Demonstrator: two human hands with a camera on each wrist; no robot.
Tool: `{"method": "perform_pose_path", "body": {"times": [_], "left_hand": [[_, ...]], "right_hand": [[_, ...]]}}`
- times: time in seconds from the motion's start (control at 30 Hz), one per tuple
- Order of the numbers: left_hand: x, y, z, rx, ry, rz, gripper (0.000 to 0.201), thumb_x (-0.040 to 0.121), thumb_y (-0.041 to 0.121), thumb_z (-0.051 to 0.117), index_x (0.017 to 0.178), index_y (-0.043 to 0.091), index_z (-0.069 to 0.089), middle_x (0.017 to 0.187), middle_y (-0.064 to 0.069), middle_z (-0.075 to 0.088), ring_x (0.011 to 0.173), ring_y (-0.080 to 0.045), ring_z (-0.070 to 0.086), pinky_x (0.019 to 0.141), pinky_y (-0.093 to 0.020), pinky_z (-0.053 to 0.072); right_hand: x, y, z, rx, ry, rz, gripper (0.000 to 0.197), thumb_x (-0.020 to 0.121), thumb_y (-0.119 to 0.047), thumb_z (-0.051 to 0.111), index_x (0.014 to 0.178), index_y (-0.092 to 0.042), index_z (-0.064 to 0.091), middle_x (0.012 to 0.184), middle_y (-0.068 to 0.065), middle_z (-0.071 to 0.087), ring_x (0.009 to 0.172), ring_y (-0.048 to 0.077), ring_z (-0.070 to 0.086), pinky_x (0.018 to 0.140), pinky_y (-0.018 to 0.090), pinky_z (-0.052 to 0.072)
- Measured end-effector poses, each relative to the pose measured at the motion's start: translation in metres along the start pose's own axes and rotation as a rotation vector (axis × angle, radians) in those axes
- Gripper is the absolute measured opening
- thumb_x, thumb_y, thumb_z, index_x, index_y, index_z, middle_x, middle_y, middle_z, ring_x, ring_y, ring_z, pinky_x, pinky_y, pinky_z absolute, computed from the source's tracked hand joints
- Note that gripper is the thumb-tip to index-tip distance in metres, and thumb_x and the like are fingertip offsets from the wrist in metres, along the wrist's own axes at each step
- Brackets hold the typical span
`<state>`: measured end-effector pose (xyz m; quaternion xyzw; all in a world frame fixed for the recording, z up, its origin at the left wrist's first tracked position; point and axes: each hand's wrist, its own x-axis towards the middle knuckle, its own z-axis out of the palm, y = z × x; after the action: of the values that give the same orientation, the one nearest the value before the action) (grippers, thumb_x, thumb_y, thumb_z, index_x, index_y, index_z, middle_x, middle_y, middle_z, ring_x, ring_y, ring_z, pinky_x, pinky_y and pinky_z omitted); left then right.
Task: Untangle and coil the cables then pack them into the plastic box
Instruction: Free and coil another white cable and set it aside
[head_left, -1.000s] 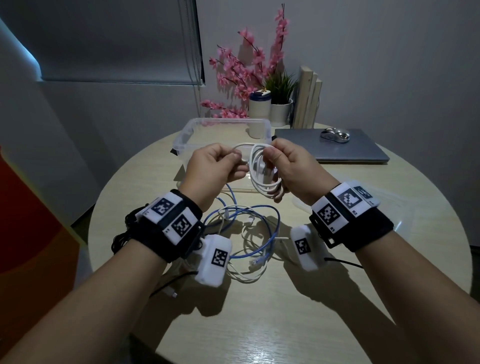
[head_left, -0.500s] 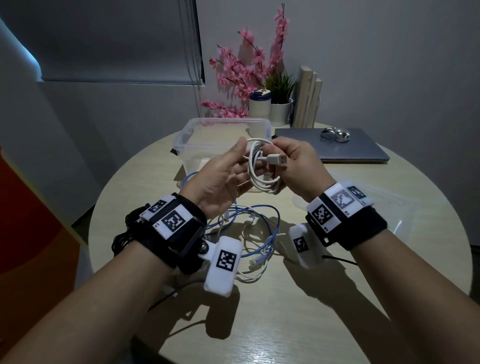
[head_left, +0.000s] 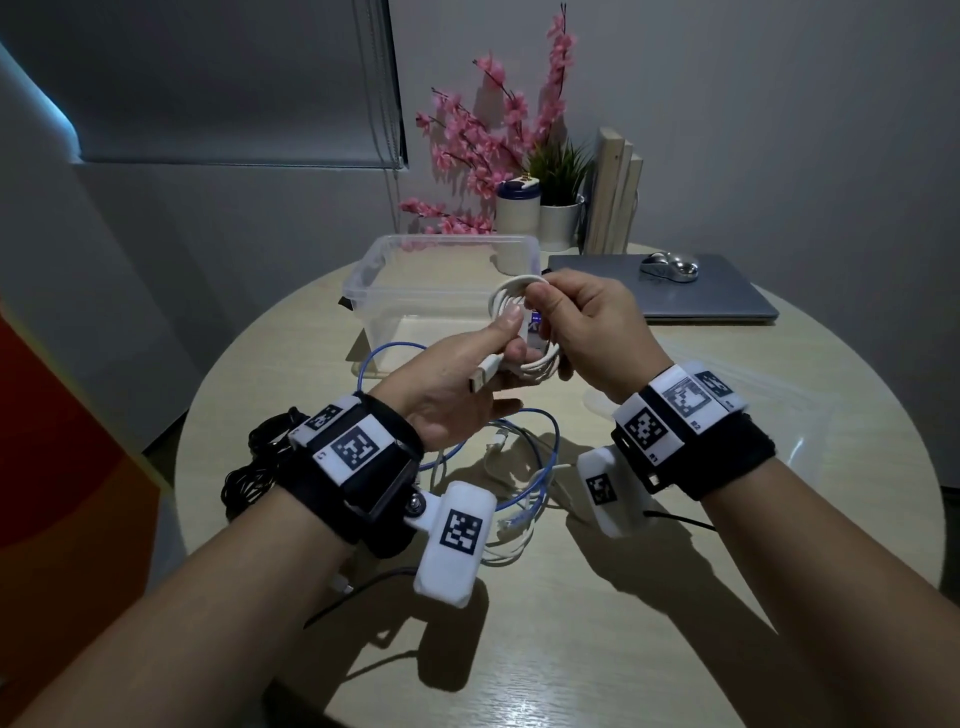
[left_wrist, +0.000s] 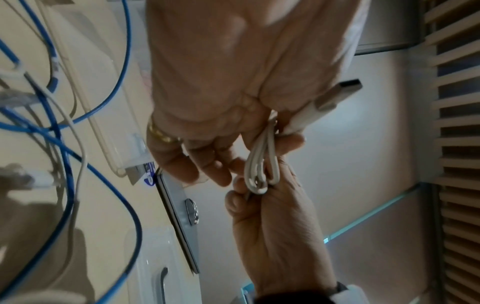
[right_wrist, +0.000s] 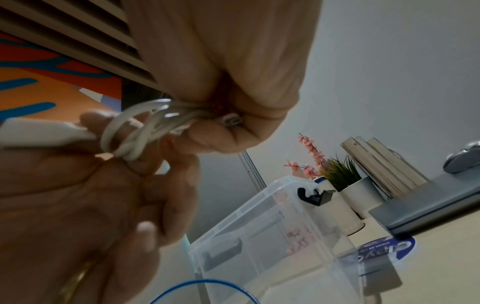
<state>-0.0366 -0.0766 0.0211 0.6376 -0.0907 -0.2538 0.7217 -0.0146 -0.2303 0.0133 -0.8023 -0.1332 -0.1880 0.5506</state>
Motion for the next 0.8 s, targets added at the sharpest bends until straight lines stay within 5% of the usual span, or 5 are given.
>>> {"method": "perform_pose_path", "body": {"times": [0.1, 0.2, 0.37, 0.6, 0.8], "left_hand": [[0.000, 0.002, -0.002, 0.051, 0.010, -0.008, 0.038, 0.097, 0.031, 0.050, 0.062, 0.018, 0.059, 0.069, 0.002, 0.054, 0.068, -0.012, 0.055, 0.064, -0.024, 0.047], [0.003, 0.000, -0.001, 0.078, 0.173, 0.054, 0.011, 0.091, 0.017, 0.060, 0.084, 0.009, 0.058, 0.066, -0.002, 0.058, 0.051, -0.007, 0.053, 0.048, -0.015, 0.047], [0.013, -0.010, -0.009, 0.235, 0.485, 0.216, 0.033, 0.077, 0.019, 0.078, 0.071, 0.011, 0.047, 0.061, -0.008, 0.063, 0.047, -0.012, 0.061, 0.047, -0.022, 0.050], [0.014, -0.008, -0.006, 0.194, 0.477, 0.217, 0.019, 0.084, 0.021, 0.073, 0.081, 0.004, 0.065, 0.059, -0.004, 0.063, 0.046, -0.010, 0.059, 0.044, -0.018, 0.047], [0.012, -0.007, -0.003, 0.020, 0.315, 0.094, 0.014, 0.095, 0.018, 0.057, 0.083, 0.014, 0.061, 0.060, 0.000, 0.061, 0.049, -0.007, 0.058, 0.046, -0.016, 0.048]], "right_hand": [[-0.002, 0.000, 0.000, 0.034, -0.008, 0.021, 0.022, 0.096, -0.020, 0.054, 0.095, -0.005, 0.069, 0.059, 0.004, 0.054, 0.042, 0.005, 0.044, 0.040, 0.017, 0.034], [-0.003, -0.002, 0.000, 0.109, 0.008, 0.056, 0.018, 0.095, -0.020, 0.056, 0.092, -0.009, 0.070, 0.062, 0.007, 0.056, 0.045, 0.010, 0.047, 0.040, 0.022, 0.037], [-0.003, -0.007, 0.000, 0.180, -0.037, 0.091, 0.017, 0.093, -0.013, 0.057, 0.099, -0.003, 0.069, 0.069, 0.012, 0.059, 0.059, 0.026, 0.061, 0.042, 0.028, 0.047], [-0.006, -0.005, 0.004, 0.110, 0.004, 0.054, 0.014, 0.092, -0.012, 0.059, 0.091, -0.017, 0.072, 0.064, 0.009, 0.062, 0.058, 0.021, 0.063, 0.053, 0.039, 0.054], [-0.009, -0.001, 0.013, 0.120, -0.062, 0.026, 0.018, 0.091, -0.010, 0.060, 0.096, -0.022, 0.073, 0.069, 0.001, 0.067, 0.060, 0.014, 0.060, 0.058, 0.032, 0.054]]}}
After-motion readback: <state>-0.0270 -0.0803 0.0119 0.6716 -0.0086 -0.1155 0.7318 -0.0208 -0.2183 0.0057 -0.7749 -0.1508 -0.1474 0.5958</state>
